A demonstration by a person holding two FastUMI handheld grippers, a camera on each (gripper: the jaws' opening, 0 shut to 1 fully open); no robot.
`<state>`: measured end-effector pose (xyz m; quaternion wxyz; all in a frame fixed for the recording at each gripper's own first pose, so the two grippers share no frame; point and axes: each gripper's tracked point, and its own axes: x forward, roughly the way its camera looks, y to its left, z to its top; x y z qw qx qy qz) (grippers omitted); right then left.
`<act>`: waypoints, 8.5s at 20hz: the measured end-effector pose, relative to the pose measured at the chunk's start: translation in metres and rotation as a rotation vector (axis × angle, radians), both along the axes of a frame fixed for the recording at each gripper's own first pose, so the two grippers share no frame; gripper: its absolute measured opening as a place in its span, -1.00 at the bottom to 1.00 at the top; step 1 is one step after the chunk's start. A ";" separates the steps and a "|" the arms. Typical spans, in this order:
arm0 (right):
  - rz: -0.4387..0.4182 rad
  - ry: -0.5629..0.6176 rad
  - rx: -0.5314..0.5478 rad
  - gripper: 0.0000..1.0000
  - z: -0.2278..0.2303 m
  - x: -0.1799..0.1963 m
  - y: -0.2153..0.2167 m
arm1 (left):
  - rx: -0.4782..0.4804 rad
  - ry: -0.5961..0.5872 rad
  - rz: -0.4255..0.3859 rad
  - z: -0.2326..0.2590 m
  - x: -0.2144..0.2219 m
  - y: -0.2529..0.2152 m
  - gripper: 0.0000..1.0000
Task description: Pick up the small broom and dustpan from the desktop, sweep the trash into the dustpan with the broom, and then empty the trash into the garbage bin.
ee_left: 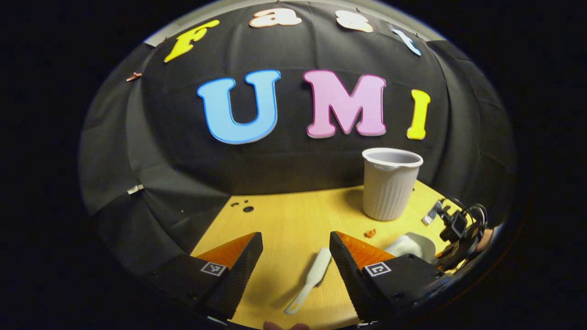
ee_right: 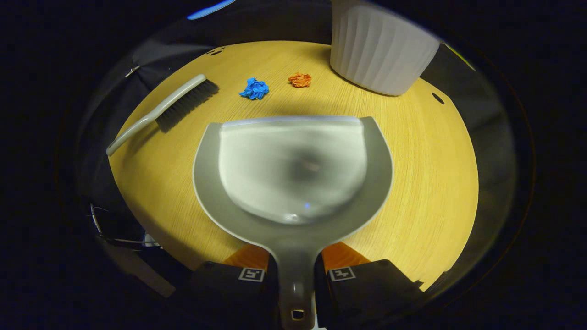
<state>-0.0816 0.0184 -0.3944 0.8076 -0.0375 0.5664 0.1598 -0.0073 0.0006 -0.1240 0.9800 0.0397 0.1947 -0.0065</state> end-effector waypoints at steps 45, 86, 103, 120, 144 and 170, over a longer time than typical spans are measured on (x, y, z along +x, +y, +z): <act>0.273 0.160 -0.149 -0.29 0.045 -0.009 -0.052 | 0.244 0.744 -0.315 -0.222 0.122 -0.049 -0.51; 0.109 -0.011 -0.014 -0.29 0.043 0.010 -0.073 | -0.140 0.758 -0.453 -0.181 0.077 -0.119 -0.50; -0.106 -0.183 -0.002 -0.29 0.265 0.086 -0.153 | -0.107 0.776 -0.271 -0.275 0.016 -0.030 -0.51; 0.068 -0.076 -0.438 -0.30 0.286 0.261 -0.230 | -0.111 0.802 -0.270 -0.292 0.000 -0.009 -0.51; 0.187 -0.080 -0.426 -0.30 0.330 0.267 -0.223 | -0.088 0.807 -0.244 -0.302 0.012 -0.009 -0.51; 0.104 0.019 -0.040 -0.29 0.113 -0.002 -0.051 | 0.102 0.800 -0.216 -0.305 0.014 0.004 -0.50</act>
